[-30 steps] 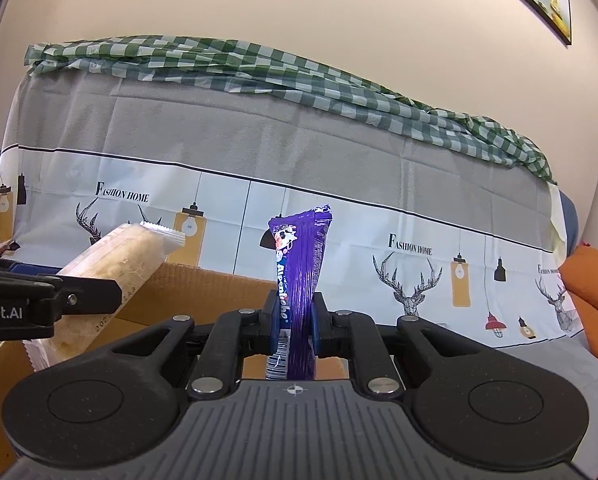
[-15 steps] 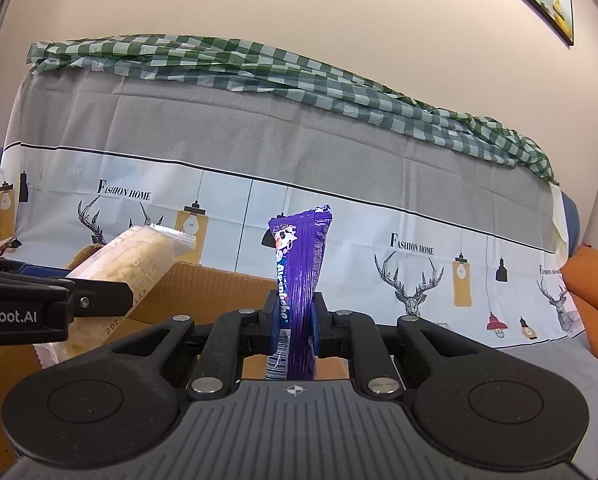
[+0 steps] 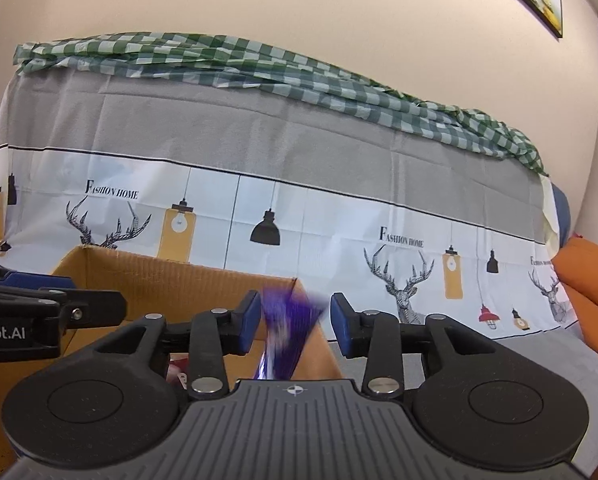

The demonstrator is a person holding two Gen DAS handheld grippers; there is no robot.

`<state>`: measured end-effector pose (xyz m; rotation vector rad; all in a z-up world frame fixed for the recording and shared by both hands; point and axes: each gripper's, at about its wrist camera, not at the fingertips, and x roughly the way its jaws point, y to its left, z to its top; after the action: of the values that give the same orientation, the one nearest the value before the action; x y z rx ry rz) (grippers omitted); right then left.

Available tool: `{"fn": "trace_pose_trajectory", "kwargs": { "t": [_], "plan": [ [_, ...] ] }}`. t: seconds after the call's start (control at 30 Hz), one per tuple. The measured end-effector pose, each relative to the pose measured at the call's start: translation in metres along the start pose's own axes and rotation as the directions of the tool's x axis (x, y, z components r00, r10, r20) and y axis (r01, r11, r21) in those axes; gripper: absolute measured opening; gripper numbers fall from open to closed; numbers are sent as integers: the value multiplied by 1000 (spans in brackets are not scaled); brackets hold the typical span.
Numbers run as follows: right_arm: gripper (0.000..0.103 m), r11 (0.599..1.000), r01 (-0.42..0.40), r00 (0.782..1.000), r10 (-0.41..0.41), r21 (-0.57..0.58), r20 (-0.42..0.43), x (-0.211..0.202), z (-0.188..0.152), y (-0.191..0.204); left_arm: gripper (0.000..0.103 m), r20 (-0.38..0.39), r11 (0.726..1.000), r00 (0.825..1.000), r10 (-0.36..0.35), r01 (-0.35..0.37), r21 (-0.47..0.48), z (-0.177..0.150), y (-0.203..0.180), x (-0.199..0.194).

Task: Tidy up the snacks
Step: 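Open both grippers over the box, dropping the rice-cake bag and purple bar, then move both tools from the box back to the remaining snack pile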

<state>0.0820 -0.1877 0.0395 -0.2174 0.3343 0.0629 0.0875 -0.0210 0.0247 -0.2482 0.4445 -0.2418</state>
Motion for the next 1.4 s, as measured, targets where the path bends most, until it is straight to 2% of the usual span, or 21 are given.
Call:
{"fn": "trace_pose_trajectory", "kwargs": {
  "t": [0.2,0.33,0.67,0.9,1.07,1.17,1.27,1.4],
  "plan": [
    [43,1000,1,1000,-1,-7,4,-1,0,2,53,2,1000,1000,11,-11,-17,1,3,-2],
    [49,1000,2,1000,-2,-7,7,-1,0,2,53,5,1000,1000,14,-14,-16,2,3,-3],
    [50,1000,-11,1000,11,0,28,-6,6,9,52,23,998,998,50,-50,-25,5,13,-13],
    [50,999,-34,998,33,27,51,-12,12,23,31,40,994,994,106,-106,-5,8,27,-35],
    [49,995,-79,994,75,55,86,-23,17,43,30,40,988,987,157,-157,-2,12,49,-60],
    [48,990,-121,988,112,74,109,-33,20,58,30,-1,986,986,169,-169,-13,17,72,-71],
    [46,984,-156,981,145,84,129,-42,22,79,30,-63,976,974,219,-219,18,25,97,-72],
    [41,972,-216,971,203,90,129,-52,21,107,30,-75,960,957,280,-279,15,21,139,-88]
  ]
}}
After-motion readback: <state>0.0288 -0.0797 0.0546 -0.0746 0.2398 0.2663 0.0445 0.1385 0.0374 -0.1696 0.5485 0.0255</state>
